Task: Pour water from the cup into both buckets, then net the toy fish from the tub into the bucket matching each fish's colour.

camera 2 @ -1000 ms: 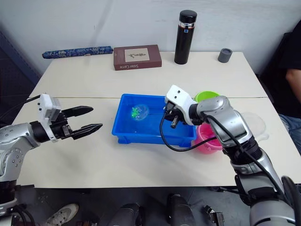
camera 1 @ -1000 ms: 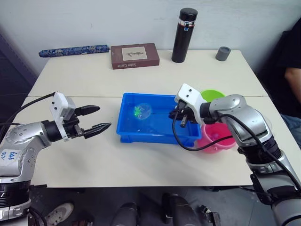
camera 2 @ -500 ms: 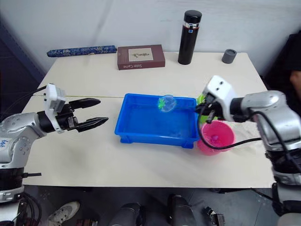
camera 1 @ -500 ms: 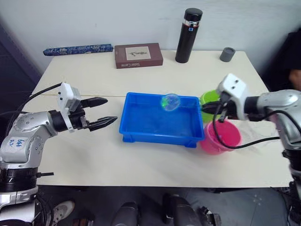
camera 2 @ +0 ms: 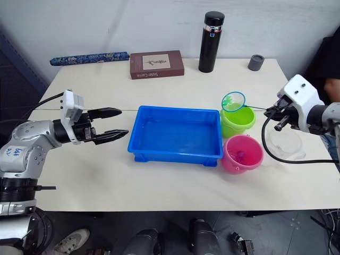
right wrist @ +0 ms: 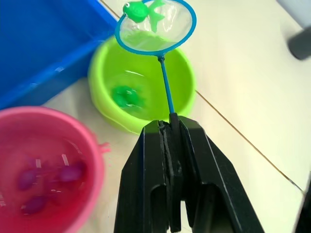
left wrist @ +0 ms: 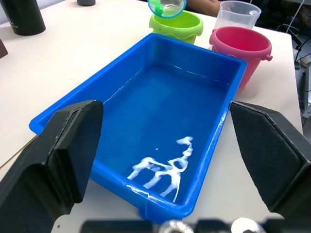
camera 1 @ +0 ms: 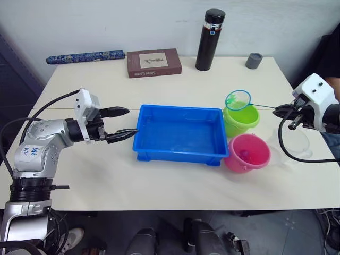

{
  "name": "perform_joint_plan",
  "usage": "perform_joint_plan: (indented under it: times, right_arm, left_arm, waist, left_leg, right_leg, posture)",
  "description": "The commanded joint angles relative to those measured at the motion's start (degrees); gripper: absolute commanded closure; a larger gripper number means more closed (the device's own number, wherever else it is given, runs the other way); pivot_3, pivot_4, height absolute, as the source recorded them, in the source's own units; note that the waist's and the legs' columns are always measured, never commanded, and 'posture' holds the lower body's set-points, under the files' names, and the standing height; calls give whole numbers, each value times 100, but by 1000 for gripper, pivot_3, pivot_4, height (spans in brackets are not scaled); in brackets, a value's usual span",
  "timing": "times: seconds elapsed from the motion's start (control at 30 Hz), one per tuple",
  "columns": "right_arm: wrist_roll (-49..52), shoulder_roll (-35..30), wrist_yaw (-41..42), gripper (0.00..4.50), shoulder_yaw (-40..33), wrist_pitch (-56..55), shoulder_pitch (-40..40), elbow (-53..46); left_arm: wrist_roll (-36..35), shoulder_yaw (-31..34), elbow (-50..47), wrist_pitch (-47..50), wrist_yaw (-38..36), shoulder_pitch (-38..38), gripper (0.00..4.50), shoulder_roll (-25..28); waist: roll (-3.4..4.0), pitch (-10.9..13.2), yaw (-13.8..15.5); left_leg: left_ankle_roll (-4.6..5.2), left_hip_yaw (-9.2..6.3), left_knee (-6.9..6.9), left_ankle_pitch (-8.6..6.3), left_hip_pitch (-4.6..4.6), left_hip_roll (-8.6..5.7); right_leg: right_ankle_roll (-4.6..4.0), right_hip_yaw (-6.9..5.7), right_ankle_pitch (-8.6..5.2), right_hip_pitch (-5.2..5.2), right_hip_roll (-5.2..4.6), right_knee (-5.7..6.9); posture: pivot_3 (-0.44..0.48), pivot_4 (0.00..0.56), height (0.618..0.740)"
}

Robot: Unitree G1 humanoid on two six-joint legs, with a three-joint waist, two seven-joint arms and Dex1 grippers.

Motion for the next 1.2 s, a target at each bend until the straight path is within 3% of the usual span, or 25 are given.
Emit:
perform_joint_plan:
  times: [0.03, 0.27, 0.43, 0.77, 1.2]
  right_arm:
    - [-141, -158, -172, 4500, -287, -305, 163, -81]
    - [-445, -350, -484, 4500, -806, -1037, 1187, -580]
    - [-900, -188, -1052, 4500, -1117, -2313, 1698, -873]
    - [-2158, -117, -2009, 4500, -1094, -3745, 2758, -993]
    - [-3746, -355, -3110, 4500, -757, -5039, 2636, -460]
  left_arm:
    - [21, -14, 82, -109, -90, -162, 40, -38]
    - [93, -77, 241, -172, -198, -275, 40, -80]
    - [137, -115, 325, -208, -250, -333, 40, -110]
    - [214, -169, 479, -257, -366, -486, 40, -149]
    - [246, -174, 521, -258, -434, -529, 40, -158]
  waist:
    - [0, 0, 3]
    - [0, 0, 53]
    - [0, 0, 59]
    - [0, 0, 123]
    - [0, 0, 94]
  left_leg:
    - [0, 0, 0, 0, 0, 0]
    - [0, 0, 2, 0, -2, -1]
    - [-2, 5, 4, 2, 3, -1]
    - [-4, 8, 4, 5, 5, -2]
    - [-7, 10, 7, 8, 9, -1]
  right_leg:
    - [0, -1, 0, 0, 0, 0]
    - [1, -1, 1, 0, 0, 1]
    - [1, 3, 1, 1, 2, 2]
    - [1, 3, 1, 3, 3, 7]
    - [1, 7, 1, 4, 7, 8]
  posture:
    - [0, 150, 739]
    - [0, 150, 739]
    - [0, 150, 739]
    - [0, 150, 739]
    - [0, 150, 739]
